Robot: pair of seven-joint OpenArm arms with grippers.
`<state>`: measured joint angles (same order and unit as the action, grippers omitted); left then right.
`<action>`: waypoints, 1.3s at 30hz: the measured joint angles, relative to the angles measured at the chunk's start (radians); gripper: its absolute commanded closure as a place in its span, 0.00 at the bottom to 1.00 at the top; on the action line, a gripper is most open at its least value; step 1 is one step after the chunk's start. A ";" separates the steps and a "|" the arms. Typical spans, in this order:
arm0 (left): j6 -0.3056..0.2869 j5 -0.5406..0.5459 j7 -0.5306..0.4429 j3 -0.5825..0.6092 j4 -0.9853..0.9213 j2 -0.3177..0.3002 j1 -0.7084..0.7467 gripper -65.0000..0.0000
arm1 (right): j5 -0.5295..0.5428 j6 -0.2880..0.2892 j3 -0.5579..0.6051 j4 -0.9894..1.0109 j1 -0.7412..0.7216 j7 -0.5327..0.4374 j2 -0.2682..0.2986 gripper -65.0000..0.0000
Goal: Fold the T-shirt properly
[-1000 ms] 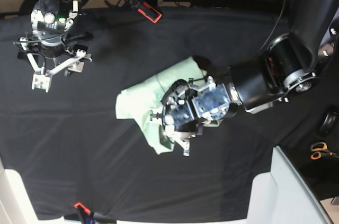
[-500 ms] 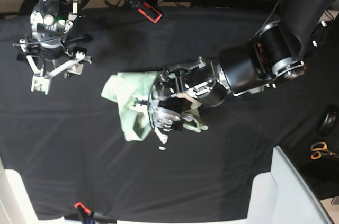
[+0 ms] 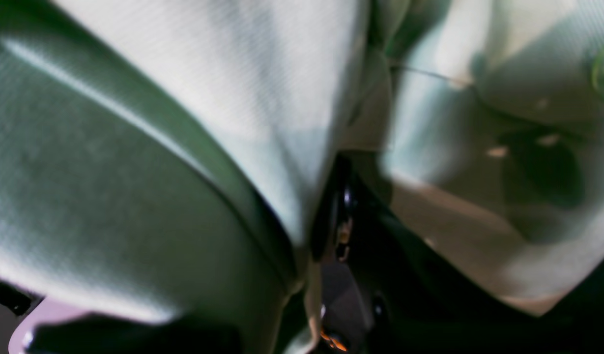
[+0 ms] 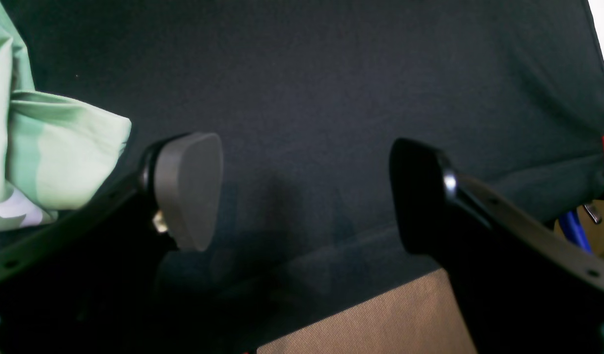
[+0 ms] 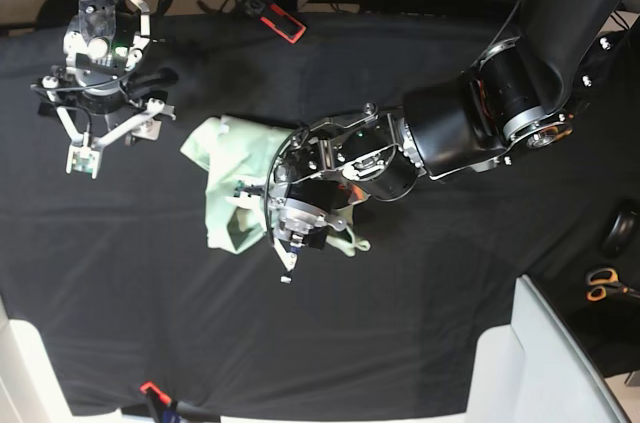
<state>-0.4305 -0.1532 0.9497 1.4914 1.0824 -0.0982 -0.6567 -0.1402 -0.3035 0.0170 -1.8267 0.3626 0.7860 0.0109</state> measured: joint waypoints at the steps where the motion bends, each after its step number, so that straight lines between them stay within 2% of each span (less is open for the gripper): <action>1: 0.000 0.000 0.008 0.000 0.000 -0.001 0.000 0.99 | 0.000 0.000 0.000 0.000 0.000 0.000 0.000 0.23; 3: 0.000 0.013 0.044 0.000 -0.010 0.003 -0.003 0.91 | 0.000 0.000 0.000 0.000 0.000 0.000 0.000 0.23; 7: 0.000 0.012 0.064 0.000 -0.031 0.006 -0.008 0.65 | 0.000 0.000 0.000 0.000 0.000 0.000 0.000 0.23; 9: 0.000 0.004 0.067 0.000 -0.031 0.006 -0.011 0.48 | 0.000 0.000 0.000 0.000 0.000 0.000 0.000 0.23; 11: 0.000 0.004 0.067 0.000 -0.031 0.006 -0.020 0.37 | 0.000 0.000 0.001 0.000 0.000 0.000 0.000 0.23; 13: 0.000 0.004 0.067 0.000 -0.031 0.006 -0.035 0.33 | 0.000 0.000 0.001 0.000 0.001 0.000 0.000 0.23; 22: -0.004 0.004 0.070 0.000 -0.029 0.010 -0.109 0.32 | 0.000 0.000 0.003 0.000 0.012 0.000 0.000 0.23; 27: -0.005 0.000 0.080 -0.010 0.043 -0.002 -0.141 0.34 | 0.000 0.000 0.003 0.000 0.021 0.000 0.000 0.23; 28: -0.015 0.009 0.078 -0.068 0.090 -0.005 -0.122 0.38 | 0.000 0.000 0.003 0.000 0.020 0.000 0.000 0.23; 30: -0.012 0.017 0.083 -0.224 0.214 -0.015 -0.065 0.58 | 0.001 0.002 0.001 0.000 0.019 0.000 -0.004 0.23; 31: -0.011 0.019 0.100 -0.301 0.296 -0.027 -0.033 0.75 | 0.000 0.000 0.000 -0.001 0.024 0.000 -0.005 0.26; 32: -0.010 0.010 0.127 -0.372 0.370 -0.040 -0.002 0.96 | 0.003 0.000 0.000 -0.002 0.031 -0.003 -0.003 0.31; 33: -0.003 -0.013 0.147 -0.443 0.440 -0.055 0.039 1.00 | 0.001 0.000 0.000 -0.003 0.043 -0.021 -0.001 0.39; 35: 0.007 -0.087 0.179 -0.549 0.551 -0.100 0.141 1.00 | 0.000 0.000 -0.002 -0.004 0.070 -0.090 -0.001 0.61; 37: 0.007 -0.200 0.193 -0.620 0.639 -0.149 0.293 1.00 | 0.001 0.004 -0.001 -0.004 0.115 -0.172 -0.005 0.89; 38: -0.001 -0.243 0.187 -0.643 0.671 -0.172 0.367 1.00 | 0.000 0.003 -0.001 -0.005 0.134 -0.200 -0.003 1.00; 39: -0.005 -0.297 0.173 -0.664 0.700 -0.188 0.453 1.00 | 0.000 0.000 -0.002 -0.005 0.165 -0.238 -0.005 1.00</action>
<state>-0.4358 -0.4500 1.1229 0.8276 1.7821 -0.2859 -0.2039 -0.1402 -0.3038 0.0151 -1.8317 0.5274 0.5476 0.0063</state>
